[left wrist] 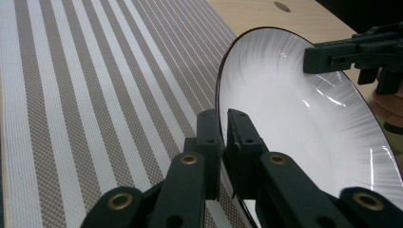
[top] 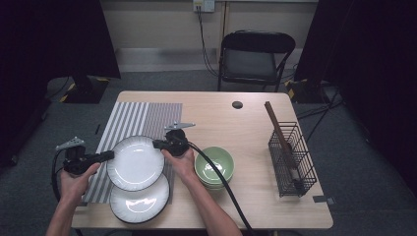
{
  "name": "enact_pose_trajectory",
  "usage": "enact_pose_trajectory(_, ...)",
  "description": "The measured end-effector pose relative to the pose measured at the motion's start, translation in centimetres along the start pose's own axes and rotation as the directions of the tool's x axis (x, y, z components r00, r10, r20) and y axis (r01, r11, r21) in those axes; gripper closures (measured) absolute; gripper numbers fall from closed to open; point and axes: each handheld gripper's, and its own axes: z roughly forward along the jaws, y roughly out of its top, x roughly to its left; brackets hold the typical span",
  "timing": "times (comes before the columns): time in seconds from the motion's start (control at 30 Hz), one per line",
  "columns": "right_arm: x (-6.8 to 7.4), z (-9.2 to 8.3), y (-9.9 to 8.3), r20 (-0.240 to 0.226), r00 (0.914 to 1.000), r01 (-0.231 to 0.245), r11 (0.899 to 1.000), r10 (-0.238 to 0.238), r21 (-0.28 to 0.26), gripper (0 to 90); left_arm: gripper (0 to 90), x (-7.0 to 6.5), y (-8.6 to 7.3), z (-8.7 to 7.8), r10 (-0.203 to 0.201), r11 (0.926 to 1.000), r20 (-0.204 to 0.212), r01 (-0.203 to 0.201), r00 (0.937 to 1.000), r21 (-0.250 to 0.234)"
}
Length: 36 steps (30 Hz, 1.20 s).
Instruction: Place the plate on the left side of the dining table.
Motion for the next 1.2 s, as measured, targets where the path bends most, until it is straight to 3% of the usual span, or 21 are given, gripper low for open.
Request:
enact_pose_trajectory(0.33, -0.15, -0.05, 0.06, 0.009, 0.9999, -0.009, 1.000, 0.009, -0.012, 86.3, 84.5, 0.21, 0.01, 0.01, -0.024, 0.9995, 0.005, 0.024, 0.9997, -0.021)
enact_pose_trajectory(0.5, -0.18, -0.03, 0.03, 0.012, 0.9999, -0.010, 1.000, 0.010, -0.008, 86.4, 76.6, 0.23, -0.30, -0.38, -0.027, 0.9995, -0.019, 0.026, 0.9995, -0.015)
enact_pose_trajectory(0.57, -0.17, -0.02, 0.04, 0.012, 0.9999, -0.009, 1.000, 0.010, -0.010, 86.3, 74.6, 0.30, -0.55, -0.33, -0.049, 0.9984, -0.001, 0.049, 0.9988, -0.030)
enact_pose_trajectory(0.6, -0.18, -0.02, 0.04, 0.012, 0.9999, -0.010, 1.000, 0.010, -0.010, 86.3, 76.2, 0.31, -0.63, -0.25, -0.042, 0.9988, -0.015, 0.041, 0.9990, -0.028)
enact_pose_trajectory(0.7, -0.21, 0.07, 0.05, 0.015, 0.9998, -0.013, 1.000, 0.013, -0.008, 86.4, 83.4, 0.26, -0.66, 0.04, -0.041, 0.9986, 0.002, 0.041, 0.9992, -0.032)
enact_pose_trajectory(1.2, -0.06, -0.12, 0.19, 0.014, 0.9999, -0.006, 1.000, 0.006, -0.027, 86.6, 86.1, 0.13, -0.15, -0.26, -0.011, 0.9989, -0.010, 0.011, 0.9999, -0.046)
